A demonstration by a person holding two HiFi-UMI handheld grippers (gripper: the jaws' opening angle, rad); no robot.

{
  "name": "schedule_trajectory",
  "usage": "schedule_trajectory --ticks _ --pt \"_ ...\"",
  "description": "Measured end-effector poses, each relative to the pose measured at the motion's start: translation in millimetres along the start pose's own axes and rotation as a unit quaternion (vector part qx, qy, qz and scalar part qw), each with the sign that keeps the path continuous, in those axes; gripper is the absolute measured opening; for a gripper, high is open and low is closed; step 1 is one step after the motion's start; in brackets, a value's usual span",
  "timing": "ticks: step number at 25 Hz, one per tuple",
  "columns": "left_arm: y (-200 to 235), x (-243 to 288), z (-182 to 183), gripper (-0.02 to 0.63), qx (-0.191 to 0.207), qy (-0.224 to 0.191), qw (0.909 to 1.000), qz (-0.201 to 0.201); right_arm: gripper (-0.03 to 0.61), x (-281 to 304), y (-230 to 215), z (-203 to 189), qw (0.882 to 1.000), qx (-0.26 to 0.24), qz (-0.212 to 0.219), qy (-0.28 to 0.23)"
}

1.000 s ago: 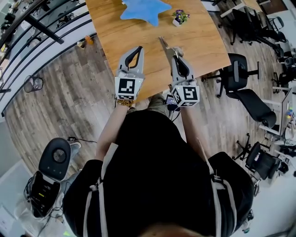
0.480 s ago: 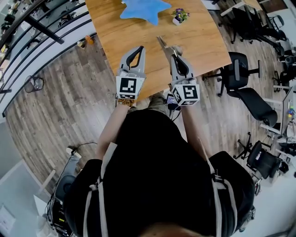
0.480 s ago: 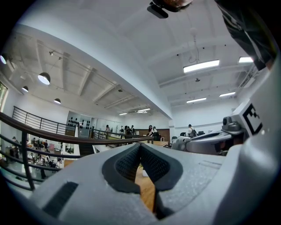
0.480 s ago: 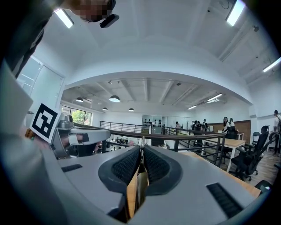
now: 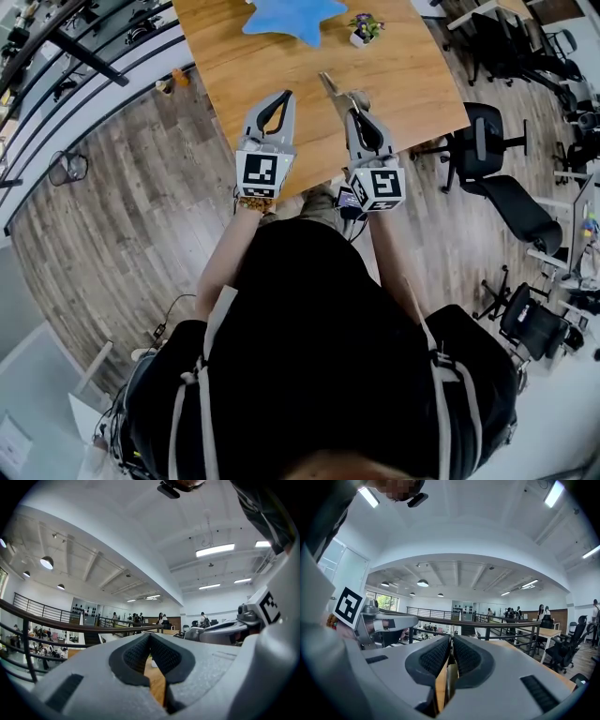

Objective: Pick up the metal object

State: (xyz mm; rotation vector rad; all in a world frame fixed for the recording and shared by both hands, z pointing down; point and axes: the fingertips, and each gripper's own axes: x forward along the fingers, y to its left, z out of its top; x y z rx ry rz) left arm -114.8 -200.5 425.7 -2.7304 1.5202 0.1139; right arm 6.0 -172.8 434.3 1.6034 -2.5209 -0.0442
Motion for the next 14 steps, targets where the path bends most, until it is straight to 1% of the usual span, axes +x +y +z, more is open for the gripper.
schedule_trajectory --ticks 14 --pt "10 1 -3 0.003 -0.001 0.006 1.0000 0.007 0.028 -1 -8 -16 1.000 0.020 -0.006 0.017"
